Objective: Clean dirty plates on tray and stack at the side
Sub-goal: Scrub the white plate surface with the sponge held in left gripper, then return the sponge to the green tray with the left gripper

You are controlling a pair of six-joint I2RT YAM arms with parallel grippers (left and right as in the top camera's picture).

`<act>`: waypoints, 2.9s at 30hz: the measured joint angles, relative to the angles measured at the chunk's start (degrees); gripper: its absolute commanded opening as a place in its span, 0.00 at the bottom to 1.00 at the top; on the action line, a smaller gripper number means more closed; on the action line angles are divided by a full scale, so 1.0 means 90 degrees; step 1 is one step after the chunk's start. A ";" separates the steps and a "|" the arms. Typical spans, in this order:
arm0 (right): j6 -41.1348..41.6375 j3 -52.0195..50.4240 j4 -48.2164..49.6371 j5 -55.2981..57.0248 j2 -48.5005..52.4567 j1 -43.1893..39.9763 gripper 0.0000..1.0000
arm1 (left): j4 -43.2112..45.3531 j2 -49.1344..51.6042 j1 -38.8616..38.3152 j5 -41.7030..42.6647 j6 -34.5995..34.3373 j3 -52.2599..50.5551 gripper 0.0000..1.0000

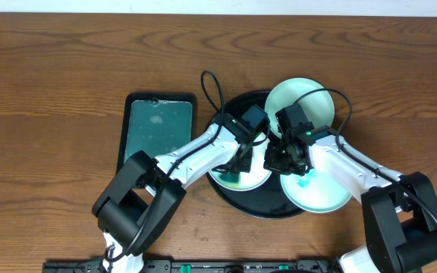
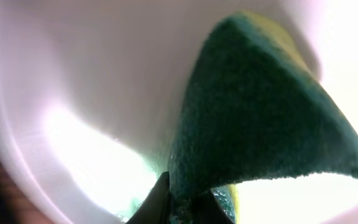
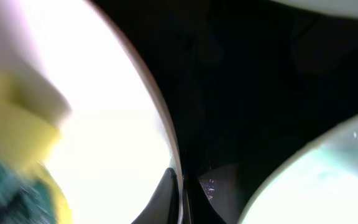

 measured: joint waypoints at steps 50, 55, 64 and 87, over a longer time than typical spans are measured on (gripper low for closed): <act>0.0044 0.0041 -0.0066 -0.0044 0.0036 0.0007 0.01 | 0.0068 0.0194 0.0202 -0.0216 0.0792 0.0345 0.07; 0.0044 0.0041 -0.0066 -0.0044 0.0036 0.0007 0.01 | -0.0491 0.0194 0.0282 -0.1030 0.0765 0.0369 0.07; 0.0041 0.0041 -0.0063 -0.0044 0.0036 0.0007 0.01 | -0.1013 -0.0933 0.0561 -0.1132 0.0580 0.0544 0.07; -0.0758 0.0032 0.0325 0.0102 0.0083 -0.0002 0.01 | -0.0913 -0.1316 0.3813 0.0491 0.1416 -0.0352 0.57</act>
